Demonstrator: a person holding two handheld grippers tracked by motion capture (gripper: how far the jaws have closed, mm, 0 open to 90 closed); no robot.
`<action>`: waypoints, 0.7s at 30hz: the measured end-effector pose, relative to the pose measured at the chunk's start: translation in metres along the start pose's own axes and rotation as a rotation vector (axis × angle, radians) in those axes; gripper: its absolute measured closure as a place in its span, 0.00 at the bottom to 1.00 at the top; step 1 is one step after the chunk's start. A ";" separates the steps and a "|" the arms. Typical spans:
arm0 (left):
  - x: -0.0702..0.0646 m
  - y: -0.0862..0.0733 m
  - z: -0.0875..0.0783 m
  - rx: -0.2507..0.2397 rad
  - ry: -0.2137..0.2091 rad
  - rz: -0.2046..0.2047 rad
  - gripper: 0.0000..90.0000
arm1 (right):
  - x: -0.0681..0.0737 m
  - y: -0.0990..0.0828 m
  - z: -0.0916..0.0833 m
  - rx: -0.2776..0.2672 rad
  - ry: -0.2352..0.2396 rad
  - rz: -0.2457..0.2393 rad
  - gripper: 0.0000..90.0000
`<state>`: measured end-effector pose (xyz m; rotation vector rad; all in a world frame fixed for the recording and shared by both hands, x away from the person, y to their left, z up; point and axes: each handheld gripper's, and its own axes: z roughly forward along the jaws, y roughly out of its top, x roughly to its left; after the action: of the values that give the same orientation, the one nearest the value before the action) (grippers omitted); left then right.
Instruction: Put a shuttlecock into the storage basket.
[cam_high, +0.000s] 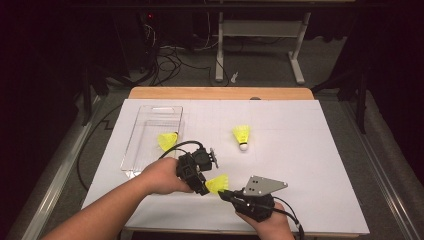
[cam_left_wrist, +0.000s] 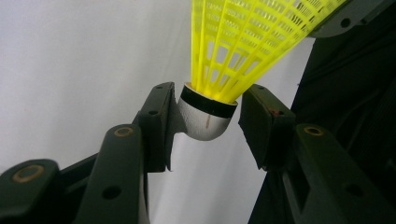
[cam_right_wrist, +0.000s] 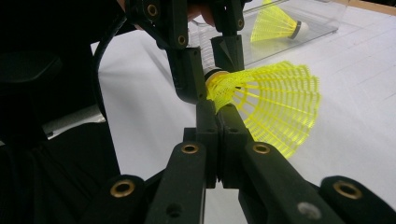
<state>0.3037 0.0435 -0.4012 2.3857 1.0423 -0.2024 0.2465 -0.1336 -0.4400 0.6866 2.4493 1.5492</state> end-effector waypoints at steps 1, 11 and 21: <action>0.000 0.000 0.000 -0.003 -0.003 -0.003 0.63 | 0.000 0.000 0.000 0.000 0.000 0.000 1.00; 0.000 -0.003 -0.001 0.003 -0.004 0.026 0.70 | -0.003 -0.001 -0.001 0.001 -0.014 0.008 1.00; 0.000 -0.003 -0.002 -0.011 0.001 0.024 0.71 | -0.001 -0.001 0.000 0.003 -0.030 -0.008 0.94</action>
<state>0.3014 0.0461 -0.4011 2.3877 1.0125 -0.1868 0.2475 -0.1344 -0.4412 0.6947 2.4299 1.5218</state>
